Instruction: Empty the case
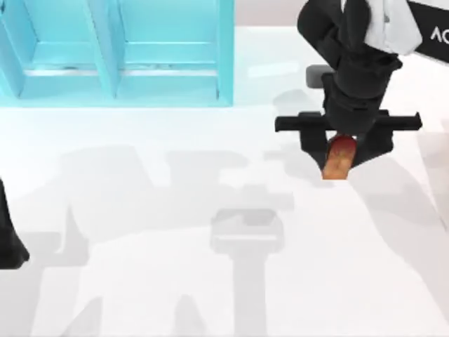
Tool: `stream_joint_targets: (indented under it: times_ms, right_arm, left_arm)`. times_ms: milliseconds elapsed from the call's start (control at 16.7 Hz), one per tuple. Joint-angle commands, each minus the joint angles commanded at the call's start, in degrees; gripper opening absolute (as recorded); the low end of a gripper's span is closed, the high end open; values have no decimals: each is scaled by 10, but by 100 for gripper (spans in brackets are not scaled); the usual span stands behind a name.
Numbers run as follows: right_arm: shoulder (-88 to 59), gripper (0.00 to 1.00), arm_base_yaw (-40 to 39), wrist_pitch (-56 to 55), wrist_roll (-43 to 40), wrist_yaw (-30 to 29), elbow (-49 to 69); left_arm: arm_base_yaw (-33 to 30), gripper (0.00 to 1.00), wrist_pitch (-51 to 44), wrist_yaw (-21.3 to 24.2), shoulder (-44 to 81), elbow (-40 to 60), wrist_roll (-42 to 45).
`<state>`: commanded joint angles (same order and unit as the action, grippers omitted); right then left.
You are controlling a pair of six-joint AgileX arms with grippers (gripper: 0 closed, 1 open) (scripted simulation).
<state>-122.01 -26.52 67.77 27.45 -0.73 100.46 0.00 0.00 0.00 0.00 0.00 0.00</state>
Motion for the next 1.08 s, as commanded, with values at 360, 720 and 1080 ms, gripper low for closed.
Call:
stream_joint_targets:
  times_ms: [360, 720, 1080]
  right_arm:
    - [-40, 0, -74, -10, 74, 4, 23]
    - [-44, 0, -73, -29, 74, 5, 7]
    - [-66, 0, -75, -98, 75, 4, -40]
  left_arm:
    - [0, 100, 0, 0, 0, 0, 0]
    - [0, 100, 0, 0, 0, 0, 0]
    - [0, 100, 0, 0, 0, 0, 0]
